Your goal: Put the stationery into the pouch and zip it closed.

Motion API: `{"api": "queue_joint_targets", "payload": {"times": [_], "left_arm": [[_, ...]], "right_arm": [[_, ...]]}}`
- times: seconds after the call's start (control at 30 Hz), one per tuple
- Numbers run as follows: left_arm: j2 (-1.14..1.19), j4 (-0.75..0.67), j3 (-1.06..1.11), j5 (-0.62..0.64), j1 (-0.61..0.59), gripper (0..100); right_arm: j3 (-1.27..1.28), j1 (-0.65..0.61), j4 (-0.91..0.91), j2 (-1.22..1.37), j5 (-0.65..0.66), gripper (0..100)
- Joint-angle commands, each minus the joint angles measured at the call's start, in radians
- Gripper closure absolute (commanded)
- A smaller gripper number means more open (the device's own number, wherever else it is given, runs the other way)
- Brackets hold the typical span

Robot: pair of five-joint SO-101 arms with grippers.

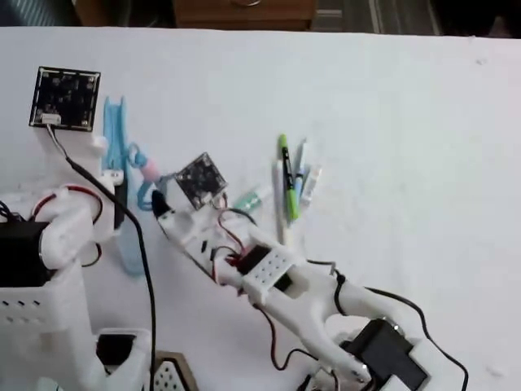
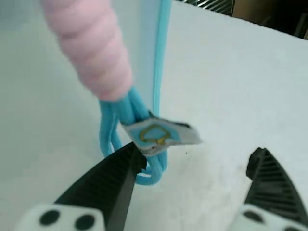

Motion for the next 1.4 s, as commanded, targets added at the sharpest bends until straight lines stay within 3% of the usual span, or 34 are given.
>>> {"api": "queue_joint_targets", "payload": {"times": [0.0,0.27,0.33,0.43,0.53,0.7,1.03,1.37], "left_arm": [[0.015,0.009,0.023,0.005,-0.005,98],[0.015,0.009,0.023,0.005,-0.004,98],[0.015,0.009,0.023,0.005,-0.004,98],[0.015,0.011,0.023,0.005,-0.004,98],[0.015,0.011,0.023,0.005,-0.004,98],[0.015,0.012,0.021,0.003,-0.005,98],[0.013,0.057,0.023,-0.091,0.004,98],[0.013,0.074,-0.087,-0.180,0.042,98]], "right_arm": [[-0.092,-0.002,0.025,0.002,-0.014,66.6],[-0.229,0.004,0.028,0.065,-0.014,69.0],[-0.284,0.027,0.030,0.125,-0.015,77.9],[-0.354,0.045,0.030,0.179,-0.015,98.9],[-0.365,0.044,0.033,0.179,-0.011,93.3],[-0.364,0.058,0.127,0.116,-0.009,98.1],[-0.399,0.246,0.160,0.005,-0.014,98.2],[-0.792,0.412,0.509,-0.094,-0.133,98.2]]}}
